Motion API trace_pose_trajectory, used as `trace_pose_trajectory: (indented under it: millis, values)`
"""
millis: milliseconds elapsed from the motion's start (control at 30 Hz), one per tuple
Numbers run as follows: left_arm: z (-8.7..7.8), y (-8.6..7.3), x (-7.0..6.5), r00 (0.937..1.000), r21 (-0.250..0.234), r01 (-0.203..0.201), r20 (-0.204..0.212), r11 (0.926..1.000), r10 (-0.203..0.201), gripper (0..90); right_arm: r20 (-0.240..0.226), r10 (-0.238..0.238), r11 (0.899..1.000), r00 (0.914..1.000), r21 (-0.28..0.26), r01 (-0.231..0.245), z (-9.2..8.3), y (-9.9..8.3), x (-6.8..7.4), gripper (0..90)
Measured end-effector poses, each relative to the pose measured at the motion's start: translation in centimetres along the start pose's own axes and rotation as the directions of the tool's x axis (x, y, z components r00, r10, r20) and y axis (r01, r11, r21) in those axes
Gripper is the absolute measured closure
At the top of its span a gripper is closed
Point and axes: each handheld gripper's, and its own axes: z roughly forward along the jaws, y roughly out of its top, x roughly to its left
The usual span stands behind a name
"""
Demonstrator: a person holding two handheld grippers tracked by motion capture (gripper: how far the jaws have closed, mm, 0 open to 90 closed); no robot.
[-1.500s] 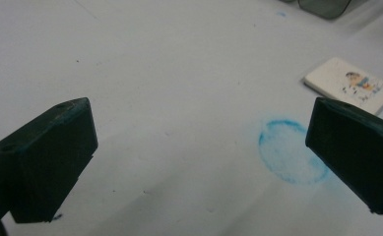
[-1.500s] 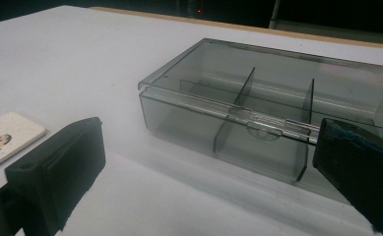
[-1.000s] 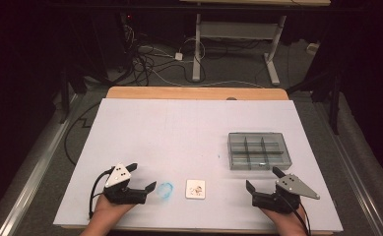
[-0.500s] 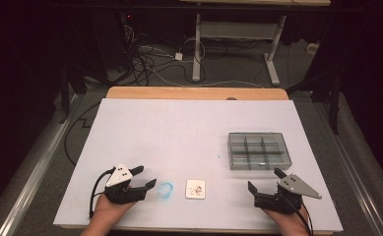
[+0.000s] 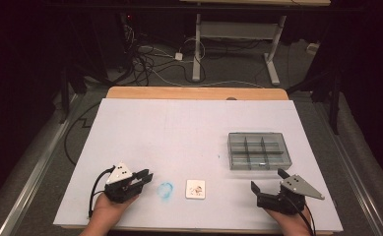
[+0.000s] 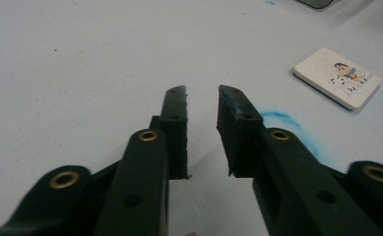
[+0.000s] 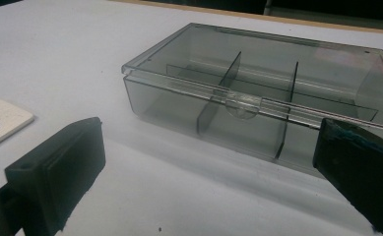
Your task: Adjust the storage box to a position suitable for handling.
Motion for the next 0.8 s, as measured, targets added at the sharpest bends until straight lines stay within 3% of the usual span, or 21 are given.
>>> trace_pose_trajectory:
  millis: [167,433,567,633,800]
  values:
    - [0.07,0.04,0.01,1.0000,0.008,0.007,-0.006,0.9999,-0.007,87.7,0.000,-0.005,1.000,1.0000,-0.001,0.005,0.05,-0.01,0.06,0.0]
    - [0.26,0.13,-0.09,1.0000,0.024,-0.005,-0.005,0.9997,0.005,87.7,-0.001,-0.007,1.000,1.0000,0.000,0.007,0.13,0.04,0.19,0.0]
    - [0.02,0.02,-0.03,1.0000,0.003,0.002,-0.001,1.0000,-0.002,87.8,0.002,-0.004,1.000,1.0000,0.000,0.004,-0.01,0.00,0.39,0.0]
    - [0.13,0.13,0.01,0.9999,0.017,0.009,-0.011,0.9998,-0.009,87.9,0.001,-0.015,1.000,0.9999,0.001,0.015,-0.07,0.08,0.54,0.0]
    - [0.31,0.32,0.14,0.9997,0.036,0.021,0.009,0.9991,-0.021,87.9,0.001,-0.023,1.000,0.9997,-0.011,0.023,-0.07,0.32,0.49,0.0]
